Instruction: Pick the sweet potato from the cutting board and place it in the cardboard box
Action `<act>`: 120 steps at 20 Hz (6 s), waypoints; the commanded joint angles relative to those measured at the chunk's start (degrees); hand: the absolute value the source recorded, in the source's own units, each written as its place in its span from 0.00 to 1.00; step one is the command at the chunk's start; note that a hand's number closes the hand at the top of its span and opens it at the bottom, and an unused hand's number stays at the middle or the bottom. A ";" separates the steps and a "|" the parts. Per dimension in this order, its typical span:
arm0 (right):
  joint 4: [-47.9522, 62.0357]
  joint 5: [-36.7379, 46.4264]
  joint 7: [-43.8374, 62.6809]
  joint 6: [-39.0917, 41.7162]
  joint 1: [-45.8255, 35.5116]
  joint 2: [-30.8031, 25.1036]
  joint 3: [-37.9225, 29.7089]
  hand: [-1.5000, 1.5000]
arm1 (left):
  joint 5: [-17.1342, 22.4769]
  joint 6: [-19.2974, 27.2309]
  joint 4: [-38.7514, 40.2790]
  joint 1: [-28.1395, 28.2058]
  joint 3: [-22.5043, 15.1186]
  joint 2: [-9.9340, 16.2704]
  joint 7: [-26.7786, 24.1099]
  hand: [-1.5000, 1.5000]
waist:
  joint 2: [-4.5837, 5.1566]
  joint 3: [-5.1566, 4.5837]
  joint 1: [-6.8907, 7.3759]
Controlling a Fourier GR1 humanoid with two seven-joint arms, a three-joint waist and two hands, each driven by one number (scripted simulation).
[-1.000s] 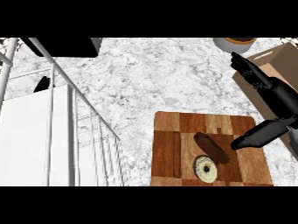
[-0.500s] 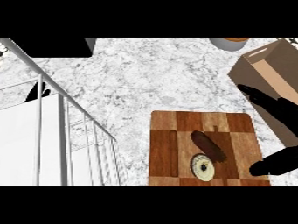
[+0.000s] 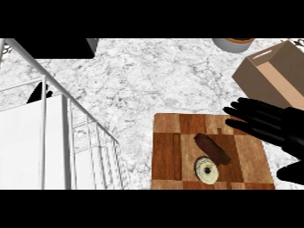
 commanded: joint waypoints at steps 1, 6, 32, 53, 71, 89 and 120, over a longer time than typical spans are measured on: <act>-6.34 9.97 14.33 3.22 -1.07 -1.48 5.62 0.00 | 1.77 -3.39 -3.83 2.73 0.36 2.31 1.35 0.50 | -0.46 0.27 1.27; -10.18 14.10 29.47 12.78 -3.95 5.24 12.25 0.00 | 2.00 -3.69 -6.90 2.84 0.99 2.53 3.47 0.50 | -0.08 0.40 1.95; 0.67 26.71 28.25 23.72 -2.56 20.55 12.44 0.00 | -1.26 -6.00 -7.48 3.32 4.48 -0.96 5.03 0.50 | 0.26 0.53 1.02; 6.59 41.73 31.03 23.45 -0.13 29.77 16.23 0.00 | -1.29 -7.68 -8.38 1.82 6.54 -1.26 7.54 0.50 | 0.25 0.52 1.10; 13.34 49.07 26.43 23.85 0.50 32.65 13.63 0.00 | -3.68 -8.72 -9.56 5.78 6.80 -3.67 5.49 0.50 | 0.22 0.51 0.84; 25.23 55.08 14.46 13.23 -2.44 35.23 11.01 1.00 | -4.28 -11.25 -7.50 6.72 9.13 -4.75 3.09 0.50 | 0.28 0.50 1.04; 6.65 49.90 53.07 13.91 -16.08 53.32 -20.29 1.00 | -5.52 -9.93 -8.00 2.91 9.44 -6.00 7.53 0.50 | 0.02 0.47 0.07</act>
